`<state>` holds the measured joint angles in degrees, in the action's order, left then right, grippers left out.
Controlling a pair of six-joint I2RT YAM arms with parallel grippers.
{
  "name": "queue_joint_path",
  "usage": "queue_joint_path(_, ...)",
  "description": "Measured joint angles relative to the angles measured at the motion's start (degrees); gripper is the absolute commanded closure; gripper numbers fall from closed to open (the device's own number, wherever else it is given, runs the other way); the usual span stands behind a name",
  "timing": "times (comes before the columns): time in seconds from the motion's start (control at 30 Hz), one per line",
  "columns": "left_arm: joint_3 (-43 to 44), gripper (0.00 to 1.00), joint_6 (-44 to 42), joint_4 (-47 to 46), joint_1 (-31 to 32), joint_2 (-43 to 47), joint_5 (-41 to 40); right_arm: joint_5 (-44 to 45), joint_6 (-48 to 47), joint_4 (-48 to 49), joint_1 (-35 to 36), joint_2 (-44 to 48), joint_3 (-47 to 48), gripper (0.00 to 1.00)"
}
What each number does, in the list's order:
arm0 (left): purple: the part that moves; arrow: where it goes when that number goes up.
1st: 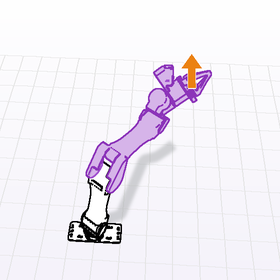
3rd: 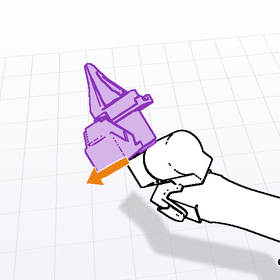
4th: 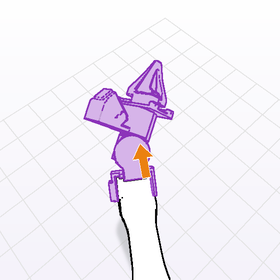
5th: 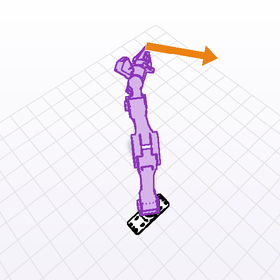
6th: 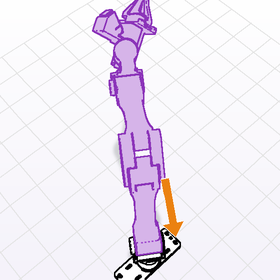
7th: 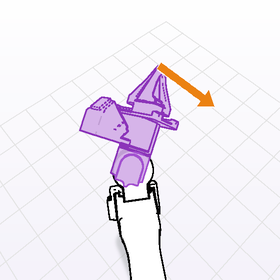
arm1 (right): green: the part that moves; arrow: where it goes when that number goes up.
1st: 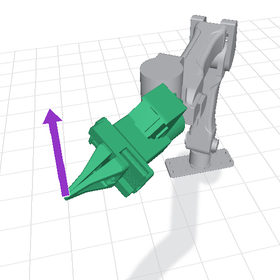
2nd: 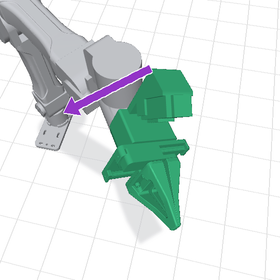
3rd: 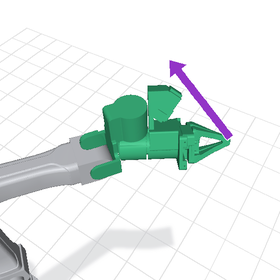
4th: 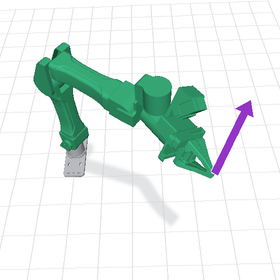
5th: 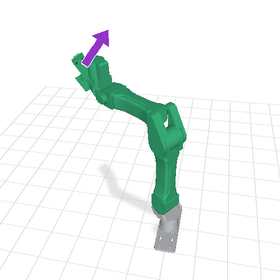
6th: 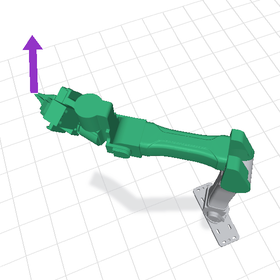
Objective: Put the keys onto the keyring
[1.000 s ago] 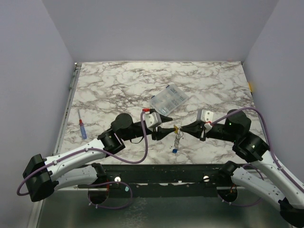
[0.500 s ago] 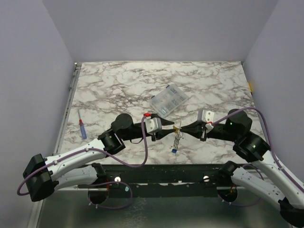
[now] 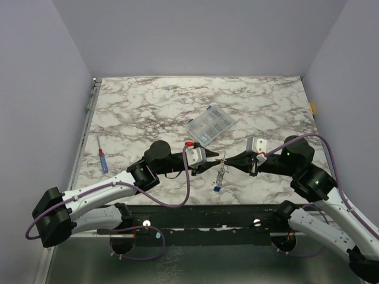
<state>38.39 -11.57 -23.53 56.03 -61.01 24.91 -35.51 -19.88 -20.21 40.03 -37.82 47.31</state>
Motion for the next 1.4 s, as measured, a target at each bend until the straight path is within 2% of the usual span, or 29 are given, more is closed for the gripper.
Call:
queue_joint_path(0.1, 0.0, 0.91, -0.2, -0.5, 0.1, 0.0, -0.1, 0.0, 0.0, 0.0, 0.0, 0.0, 0.0, 0.99)
queue_joint_path(0.17, 0.0, 1.0, -0.4, -0.8, 0.2, 0.0, -0.2, 0.0, 0.0, 0.0, 0.0, 0.0, 0.0, 1.0)
queue_joint_path(0.53, -0.3, 1.0, -0.7, -1.0, 0.6, 0.5, -0.2, 0.4, 0.8, 1.6, 0.0, 0.5, 0.0, 0.99)
queue_joint_path(1.4, -1.2, 1.0, 0.6, -4.1, 1.9, 1.0, -0.8, 1.2, 9.0, 12.8, 0.0, 3.1, -4.6, 1.0)
